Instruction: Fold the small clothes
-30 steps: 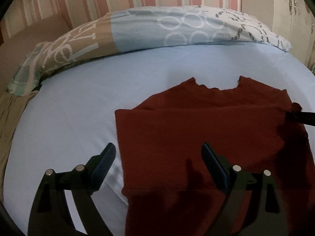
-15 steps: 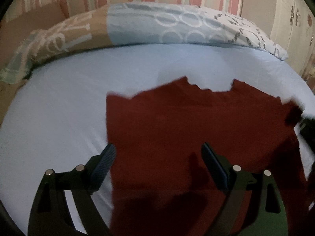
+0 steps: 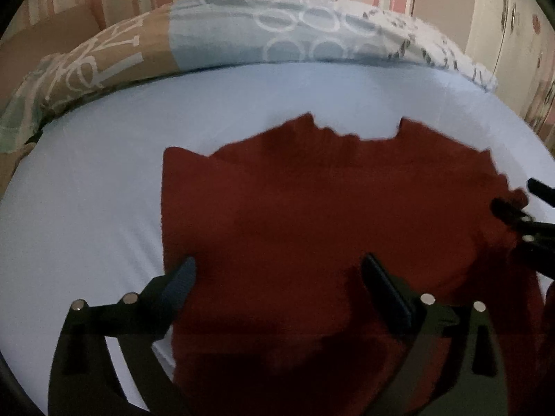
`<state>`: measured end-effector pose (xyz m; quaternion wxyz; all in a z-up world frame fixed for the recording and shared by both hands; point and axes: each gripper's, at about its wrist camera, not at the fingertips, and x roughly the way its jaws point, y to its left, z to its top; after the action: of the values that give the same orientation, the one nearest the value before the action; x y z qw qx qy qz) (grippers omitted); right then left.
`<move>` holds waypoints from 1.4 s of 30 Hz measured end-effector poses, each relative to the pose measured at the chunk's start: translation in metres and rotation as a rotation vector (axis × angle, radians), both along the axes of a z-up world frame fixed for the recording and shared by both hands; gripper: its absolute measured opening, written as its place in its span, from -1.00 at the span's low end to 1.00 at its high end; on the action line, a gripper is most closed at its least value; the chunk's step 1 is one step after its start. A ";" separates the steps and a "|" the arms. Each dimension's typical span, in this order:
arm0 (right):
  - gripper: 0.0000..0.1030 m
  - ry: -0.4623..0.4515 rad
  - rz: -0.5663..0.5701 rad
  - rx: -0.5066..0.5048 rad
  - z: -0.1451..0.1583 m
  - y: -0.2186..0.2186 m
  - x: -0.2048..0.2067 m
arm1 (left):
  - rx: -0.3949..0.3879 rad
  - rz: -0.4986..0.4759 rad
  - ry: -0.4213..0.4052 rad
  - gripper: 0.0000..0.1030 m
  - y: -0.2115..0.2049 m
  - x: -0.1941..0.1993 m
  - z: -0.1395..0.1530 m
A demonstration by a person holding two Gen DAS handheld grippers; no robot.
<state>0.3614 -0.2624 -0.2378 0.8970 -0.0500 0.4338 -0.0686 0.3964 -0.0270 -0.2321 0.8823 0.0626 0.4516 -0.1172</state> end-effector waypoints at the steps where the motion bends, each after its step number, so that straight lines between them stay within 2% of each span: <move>1: 0.69 0.048 -0.014 0.020 -0.013 -0.005 0.006 | 0.024 -0.002 0.004 0.89 -0.001 0.001 -0.004; 3: 0.81 0.069 -0.042 0.081 -0.024 -0.017 0.004 | 0.041 -0.009 0.002 0.91 -0.001 0.002 -0.008; 5: 0.94 0.068 -0.061 0.050 -0.026 -0.020 0.003 | 0.043 -0.008 0.003 0.93 0.000 0.002 -0.011; 13: 0.94 0.075 -0.055 0.080 -0.030 -0.028 0.011 | 0.043 0.001 0.011 0.97 0.001 0.005 -0.017; 15: 0.92 0.063 -0.044 0.094 -0.022 -0.029 0.010 | 0.042 0.003 0.001 0.97 0.002 0.000 -0.008; 18: 0.92 -0.017 -0.003 0.114 0.004 -0.028 -0.006 | 0.023 0.017 -0.022 0.96 0.007 -0.011 0.010; 21: 0.93 -0.059 0.028 0.099 0.023 -0.024 -0.025 | -0.026 0.019 -0.030 0.96 0.013 -0.031 0.027; 24: 0.93 -0.089 0.039 0.099 0.037 -0.019 -0.051 | -0.019 0.019 -0.058 0.96 0.016 -0.058 0.040; 29: 0.93 -0.104 0.040 0.089 0.054 -0.008 -0.096 | -0.039 0.041 -0.033 0.96 0.032 -0.103 0.050; 42: 0.94 -0.095 0.076 0.081 0.066 0.030 -0.179 | -0.025 0.106 -0.044 0.96 0.060 -0.192 0.080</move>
<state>0.1826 -0.2327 -0.1721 0.9197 -0.0268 0.3912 -0.0191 0.2043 0.0325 -0.1522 0.8976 0.0300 0.4333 -0.0746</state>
